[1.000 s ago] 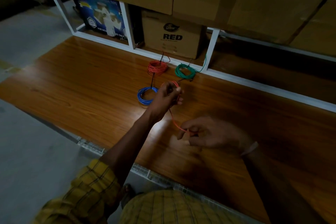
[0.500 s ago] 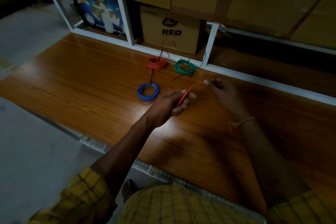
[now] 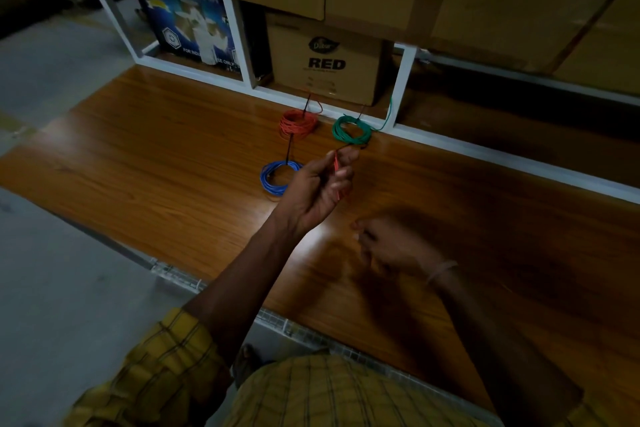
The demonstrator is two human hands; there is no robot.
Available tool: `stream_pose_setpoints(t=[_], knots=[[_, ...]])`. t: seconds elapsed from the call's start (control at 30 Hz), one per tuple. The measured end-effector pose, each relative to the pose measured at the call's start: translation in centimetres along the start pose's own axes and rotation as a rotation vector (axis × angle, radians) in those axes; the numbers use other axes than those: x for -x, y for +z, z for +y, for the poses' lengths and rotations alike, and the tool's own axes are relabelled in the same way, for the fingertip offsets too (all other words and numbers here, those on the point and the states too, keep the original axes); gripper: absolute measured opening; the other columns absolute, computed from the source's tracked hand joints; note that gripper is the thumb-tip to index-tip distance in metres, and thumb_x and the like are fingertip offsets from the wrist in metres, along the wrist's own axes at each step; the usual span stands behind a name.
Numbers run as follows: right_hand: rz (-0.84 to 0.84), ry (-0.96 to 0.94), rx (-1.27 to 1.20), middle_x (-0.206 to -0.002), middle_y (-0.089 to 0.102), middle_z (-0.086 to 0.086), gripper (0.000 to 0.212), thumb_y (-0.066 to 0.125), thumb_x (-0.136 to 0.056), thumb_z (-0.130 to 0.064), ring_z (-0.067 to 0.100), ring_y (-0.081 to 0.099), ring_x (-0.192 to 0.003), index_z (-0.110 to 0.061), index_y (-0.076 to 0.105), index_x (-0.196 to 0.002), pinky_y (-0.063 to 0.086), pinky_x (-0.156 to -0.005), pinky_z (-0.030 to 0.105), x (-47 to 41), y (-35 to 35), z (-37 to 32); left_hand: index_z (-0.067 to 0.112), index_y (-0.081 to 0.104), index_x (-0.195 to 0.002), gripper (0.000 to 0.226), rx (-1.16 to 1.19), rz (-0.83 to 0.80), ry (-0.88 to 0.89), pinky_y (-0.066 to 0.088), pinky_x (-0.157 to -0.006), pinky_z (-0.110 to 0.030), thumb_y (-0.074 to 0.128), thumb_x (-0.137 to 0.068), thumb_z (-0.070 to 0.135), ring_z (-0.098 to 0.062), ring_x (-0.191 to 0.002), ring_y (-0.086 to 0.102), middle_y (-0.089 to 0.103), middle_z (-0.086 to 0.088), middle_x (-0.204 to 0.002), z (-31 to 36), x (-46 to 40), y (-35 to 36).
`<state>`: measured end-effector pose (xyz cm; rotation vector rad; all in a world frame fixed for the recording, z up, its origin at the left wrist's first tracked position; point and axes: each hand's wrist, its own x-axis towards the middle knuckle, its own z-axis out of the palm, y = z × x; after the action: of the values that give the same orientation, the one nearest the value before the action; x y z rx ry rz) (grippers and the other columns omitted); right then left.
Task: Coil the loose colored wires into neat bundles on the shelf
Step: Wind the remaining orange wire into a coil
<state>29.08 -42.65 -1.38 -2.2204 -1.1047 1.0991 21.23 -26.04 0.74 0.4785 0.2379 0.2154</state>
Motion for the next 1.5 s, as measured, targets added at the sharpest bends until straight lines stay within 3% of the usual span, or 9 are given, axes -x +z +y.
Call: stream_pose_setpoints(t=[0.1,0.2,0.37,0.47,0.73,0.93,1.07,1.23,1.5], knots=[[-0.097,-0.096,0.232,-0.085,0.07,0.0,0.045,0.054,-0.104,-0.022,0.011,0.066,-0.06,-0.016,0.042,-0.146,0.051,-0.055,0.03,1.6,0.5,-1.1,-0.002,0.045,-0.143,0.036,-0.025,0.069,0.038,0.058,-0.067,-0.023,0.037,-0.112,0.015,-0.016,-0.08,0.065,0.07,-0.017,-0.11,0.3,-0.8,-0.3],[-0.198,-0.146,0.138,-0.082,0.077,0.006,0.076,0.064,-0.098,-0.02,0.015,0.068,-0.051,-0.022,0.019,-0.159,0.058,-0.05,0.036,4.2,-0.5,-2.3,-0.002,0.049,-0.137,0.03,-0.281,0.126,0.071,0.061,-0.073,-0.025,0.04,-0.113,0.015,-0.017,-0.083,0.068,0.07,-0.016,-0.115,0.1,-1.4,-0.8],[-0.247,-0.272,-0.11,-0.089,0.077,0.008,0.035,0.07,-0.096,-0.01,0.023,0.075,-0.08,-0.019,0.064,-0.129,0.062,-0.077,0.038,7.6,-6.2,-3.3,0.008,0.052,-0.119,0.012,-0.903,0.15,0.135,0.056,-0.068,-0.035,0.043,-0.113,0.013,-0.02,-0.077,0.069,0.07,-0.01,-0.112,-1.1,-1.2,-1.9],[-0.134,-0.303,-0.262,-0.083,0.072,0.009,0.024,0.066,-0.097,-0.011,0.021,0.069,-0.073,-0.012,0.067,-0.12,0.057,-0.063,0.027,8.0,-8.6,-2.7,-0.002,0.049,-0.13,0.027,-1.002,0.135,0.076,0.049,-0.058,-0.033,0.046,-0.113,0.018,-0.022,-0.071,0.067,0.074,-0.008,-0.107,-1.0,-0.7,-2.5],[0.325,-0.208,-0.3,-0.07,0.06,0.001,0.014,0.055,-0.104,-0.022,0.001,0.052,-0.056,-0.015,0.067,-0.104,0.042,-0.06,0.022,4.0,-10.2,0.0,-0.012,0.054,-0.128,0.042,-0.906,-0.16,-0.114,0.017,-0.049,-0.033,0.033,-0.115,0.022,-0.013,-0.048,0.035,0.064,-0.021,-0.097,-0.9,0.5,-1.4],[0.6,-0.162,-0.407,-0.08,0.064,-0.007,0.009,0.069,-0.096,-0.025,-0.009,0.059,-0.065,-0.026,0.065,-0.088,0.042,-0.06,0.003,-0.1,-8.4,1.1,-0.01,0.054,-0.135,0.046,-0.466,-0.302,-0.229,0.019,-0.047,-0.022,0.028,-0.114,0.022,-0.003,-0.044,0.035,0.06,-0.017,-0.102,-0.5,0.7,-0.8],[0.551,-0.131,-0.486,-0.081,0.067,-0.005,0.021,0.06,-0.101,-0.035,0.005,0.063,-0.072,-0.025,0.069,-0.086,0.049,-0.067,0.022,-1.5,-4.8,1.9,-0.009,0.05,-0.139,0.045,-0.124,-0.328,-0.236,0.026,-0.048,-0.018,0.038,-0.111,0.024,-0.004,-0.049,0.046,0.066,-0.017,-0.112,-0.2,0.2,-0.7],[0.516,-0.058,-0.499,-0.06,0.058,0.003,0.041,0.047,-0.107,-0.042,0.013,0.048,-0.047,-0.014,0.061,-0.08,0.037,-0.049,0.029,-1.9,-0.4,1.5,-0.008,0.042,-0.146,0.045,0.034,-0.232,-0.086,0.045,-0.054,-0.017,0.035,-0.111,0.019,-0.01,-0.072,0.059,0.059,-0.025,-0.139,-0.1,-1.0,-0.3],[-0.14,-0.001,-0.08,-0.077,0.07,0.014,0.024,0.047,-0.108,-0.025,0.009,0.052,-0.04,-0.009,0.057,-0.124,0.041,-0.037,0.024,2.1,0.1,-0.2,-0.004,0.04,-0.15,0.041,-0.095,0.021,0.15,0.062,-0.096,-0.041,0.036,-0.114,0.014,-0.027,-0.107,0.072,0.062,-0.025,-0.137,0.9,-3.3,-0.3]])
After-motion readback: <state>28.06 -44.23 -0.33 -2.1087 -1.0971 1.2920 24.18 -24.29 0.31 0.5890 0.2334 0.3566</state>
